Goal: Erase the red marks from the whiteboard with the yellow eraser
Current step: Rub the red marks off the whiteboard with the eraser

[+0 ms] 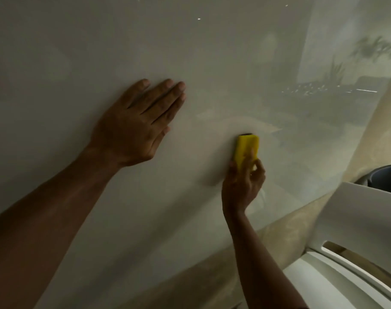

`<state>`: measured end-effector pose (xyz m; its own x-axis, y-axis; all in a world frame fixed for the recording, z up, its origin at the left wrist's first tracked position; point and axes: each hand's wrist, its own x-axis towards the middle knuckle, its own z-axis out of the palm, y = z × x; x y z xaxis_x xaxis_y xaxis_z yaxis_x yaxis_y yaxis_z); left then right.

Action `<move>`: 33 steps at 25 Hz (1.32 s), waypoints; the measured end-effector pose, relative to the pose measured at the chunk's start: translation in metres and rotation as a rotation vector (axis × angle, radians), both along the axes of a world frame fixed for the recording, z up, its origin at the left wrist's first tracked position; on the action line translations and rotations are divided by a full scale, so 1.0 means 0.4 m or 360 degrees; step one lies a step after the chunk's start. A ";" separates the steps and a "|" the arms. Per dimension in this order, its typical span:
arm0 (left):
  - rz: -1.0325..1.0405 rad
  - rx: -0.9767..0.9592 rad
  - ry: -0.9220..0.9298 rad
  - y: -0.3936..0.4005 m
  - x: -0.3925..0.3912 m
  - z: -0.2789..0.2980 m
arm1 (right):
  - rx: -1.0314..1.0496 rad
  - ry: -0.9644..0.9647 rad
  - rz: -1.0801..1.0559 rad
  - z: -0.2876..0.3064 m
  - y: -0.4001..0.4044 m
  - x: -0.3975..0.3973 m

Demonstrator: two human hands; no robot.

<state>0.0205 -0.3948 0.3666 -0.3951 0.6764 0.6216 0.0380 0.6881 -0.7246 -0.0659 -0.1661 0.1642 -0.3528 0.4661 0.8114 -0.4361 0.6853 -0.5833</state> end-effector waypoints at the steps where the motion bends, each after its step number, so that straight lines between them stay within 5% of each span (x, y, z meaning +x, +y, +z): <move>1: -0.0006 -0.0007 0.0004 0.001 -0.002 0.001 | -0.0365 -0.0151 0.0010 0.022 -0.025 0.002; 3: -0.0001 -0.0005 -0.0011 0.000 -0.002 0.005 | -0.0442 -0.0160 0.0075 0.034 -0.098 0.040; 8: -0.0025 -0.0065 -0.0112 -0.004 0.011 0.038 | 0.1407 0.0609 0.0571 -0.065 -0.195 0.168; 10: -0.0045 -0.0046 -0.0109 -0.026 0.021 0.087 | 0.1652 0.0803 0.0501 -0.045 -0.157 0.137; 12: 0.0000 0.0090 -0.0031 -0.058 0.033 0.139 | 0.1325 0.0700 0.0418 -0.033 -0.109 0.108; 16: 0.0113 0.0206 -0.0008 -0.064 0.051 0.146 | -0.0013 -0.0030 0.0258 -0.022 -0.091 0.090; 18: 0.0125 0.0231 -0.0002 -0.053 0.048 0.135 | -0.0377 -0.0151 0.0278 -0.002 -0.155 0.108; 19: 0.0114 0.0243 0.0011 -0.049 0.043 0.130 | -0.0322 -0.0117 0.0319 0.001 -0.183 0.123; 23: 0.0032 0.0237 0.0074 -0.051 0.029 0.123 | 0.0843 0.0388 0.0346 -0.031 -0.091 0.092; 24: 0.0024 0.0230 0.0078 -0.051 0.028 0.121 | 0.0885 0.0407 0.0278 -0.023 -0.042 0.065; 29: 0.0049 0.0189 0.0144 -0.044 0.020 0.121 | -0.0560 -0.0299 0.0076 0.105 0.040 -0.033; 31: 0.0067 0.0174 0.0163 -0.049 0.015 0.120 | -0.0414 -0.0184 0.0050 0.118 -0.032 -0.003; 33: 0.0065 0.0153 0.0185 -0.053 0.010 0.122 | 0.0216 0.0220 0.0240 0.096 -0.101 0.063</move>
